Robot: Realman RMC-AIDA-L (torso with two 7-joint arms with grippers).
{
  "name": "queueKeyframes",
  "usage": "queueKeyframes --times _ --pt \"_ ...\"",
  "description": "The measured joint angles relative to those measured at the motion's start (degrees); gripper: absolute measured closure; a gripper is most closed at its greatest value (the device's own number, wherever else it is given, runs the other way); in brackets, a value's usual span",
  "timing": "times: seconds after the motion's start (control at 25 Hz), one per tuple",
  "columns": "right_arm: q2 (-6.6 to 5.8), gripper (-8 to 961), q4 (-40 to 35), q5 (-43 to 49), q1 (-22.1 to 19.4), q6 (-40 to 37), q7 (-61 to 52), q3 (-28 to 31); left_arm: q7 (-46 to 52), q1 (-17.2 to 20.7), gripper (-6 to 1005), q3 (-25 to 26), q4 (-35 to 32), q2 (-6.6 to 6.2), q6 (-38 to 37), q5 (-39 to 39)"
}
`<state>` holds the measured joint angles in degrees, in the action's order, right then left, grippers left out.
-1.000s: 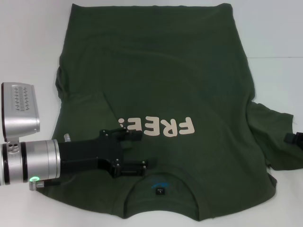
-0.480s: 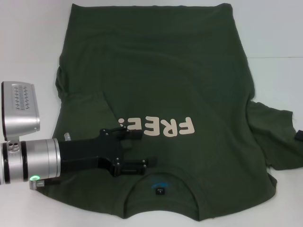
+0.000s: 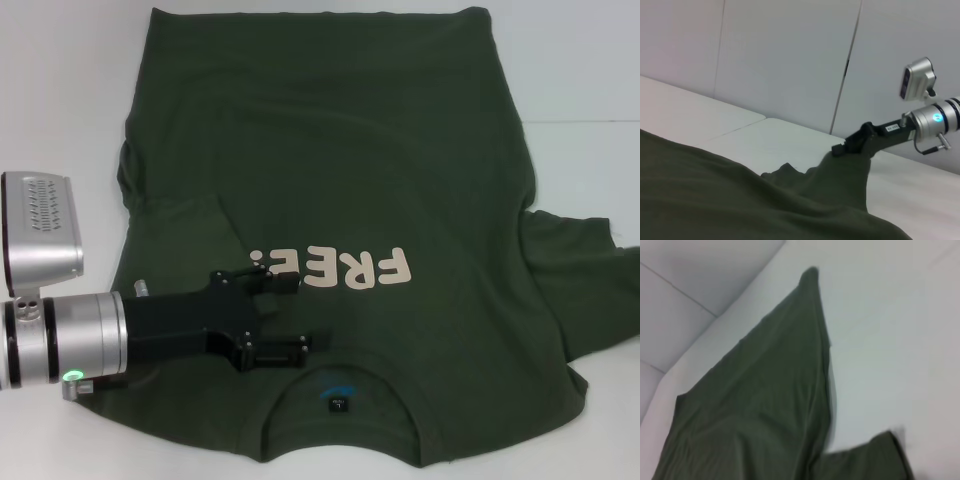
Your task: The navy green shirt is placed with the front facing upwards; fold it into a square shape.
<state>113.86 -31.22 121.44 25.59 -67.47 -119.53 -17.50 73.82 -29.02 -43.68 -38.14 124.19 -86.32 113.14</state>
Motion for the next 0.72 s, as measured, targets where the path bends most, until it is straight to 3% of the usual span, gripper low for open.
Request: queueKeyframes --times 0.36,0.72 --pt "-0.42 943 -0.3 -0.1 3.0 4.6 1.6 -0.2 0.0 0.2 124 0.0 0.0 0.0 0.6 -0.1" --pt "-2.54 929 -0.5 -0.1 4.5 5.8 1.6 -0.2 0.0 0.0 123 0.2 0.4 0.02 0.9 -0.4"
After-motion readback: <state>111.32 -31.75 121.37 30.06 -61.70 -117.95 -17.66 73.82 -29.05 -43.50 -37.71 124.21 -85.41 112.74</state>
